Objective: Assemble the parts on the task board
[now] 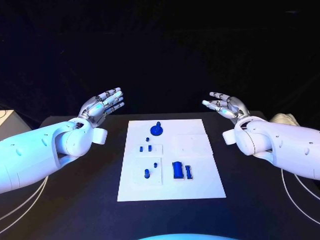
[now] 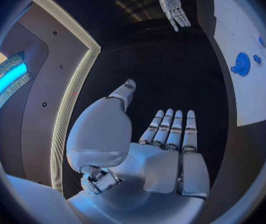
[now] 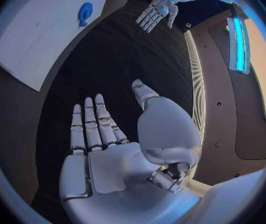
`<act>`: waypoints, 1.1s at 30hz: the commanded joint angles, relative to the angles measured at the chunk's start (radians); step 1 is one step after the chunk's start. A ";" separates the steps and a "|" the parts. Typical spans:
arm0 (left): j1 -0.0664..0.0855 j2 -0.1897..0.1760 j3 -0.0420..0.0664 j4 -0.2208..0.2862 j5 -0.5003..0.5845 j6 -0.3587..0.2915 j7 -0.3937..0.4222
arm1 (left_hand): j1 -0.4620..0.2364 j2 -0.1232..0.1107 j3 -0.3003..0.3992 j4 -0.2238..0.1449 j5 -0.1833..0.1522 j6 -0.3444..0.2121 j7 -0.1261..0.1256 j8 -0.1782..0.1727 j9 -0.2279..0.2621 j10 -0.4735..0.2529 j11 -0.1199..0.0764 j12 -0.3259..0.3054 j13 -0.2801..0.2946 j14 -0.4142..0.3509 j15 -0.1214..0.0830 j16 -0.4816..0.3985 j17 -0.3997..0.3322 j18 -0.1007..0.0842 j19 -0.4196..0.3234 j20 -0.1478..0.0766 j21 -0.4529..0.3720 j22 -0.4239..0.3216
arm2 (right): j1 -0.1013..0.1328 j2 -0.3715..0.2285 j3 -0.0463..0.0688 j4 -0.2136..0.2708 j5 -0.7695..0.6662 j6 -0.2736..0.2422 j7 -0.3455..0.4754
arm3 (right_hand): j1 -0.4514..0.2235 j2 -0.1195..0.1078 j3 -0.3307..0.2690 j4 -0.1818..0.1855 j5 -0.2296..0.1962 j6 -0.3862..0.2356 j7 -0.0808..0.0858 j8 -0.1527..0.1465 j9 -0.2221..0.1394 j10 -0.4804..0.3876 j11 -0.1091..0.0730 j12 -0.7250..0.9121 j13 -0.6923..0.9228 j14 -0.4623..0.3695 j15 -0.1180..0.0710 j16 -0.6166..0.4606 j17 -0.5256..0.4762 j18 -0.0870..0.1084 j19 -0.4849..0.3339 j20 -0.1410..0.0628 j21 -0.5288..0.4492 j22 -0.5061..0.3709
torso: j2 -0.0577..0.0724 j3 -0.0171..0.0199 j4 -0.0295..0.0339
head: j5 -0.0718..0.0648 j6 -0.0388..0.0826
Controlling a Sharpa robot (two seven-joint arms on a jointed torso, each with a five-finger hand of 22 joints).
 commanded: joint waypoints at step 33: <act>-0.104 0.011 0.035 0.330 0.004 -0.653 0.055 | -1.113 0.080 -0.210 -0.050 -0.071 -0.330 -0.077 -0.143 -0.103 -0.402 -0.083 -0.093 -0.029 -0.328 -0.079 -0.136 -0.081 -0.074 -0.307 -0.130 -0.083 -0.113 | -0.133 -0.009 0.141 0.367 0.283 -0.283 0.145 | -1.023 0.095 -0.258 -0.046 -0.078 -0.386 -0.087 -0.110 -0.148 -0.817 -0.063 -0.030 -0.109 -0.619 -0.046 -0.118 -0.192 -0.083 -0.438 -0.096 -0.028 -0.270 | -0.039 0.0028 -0.0133 | 0.021 0.146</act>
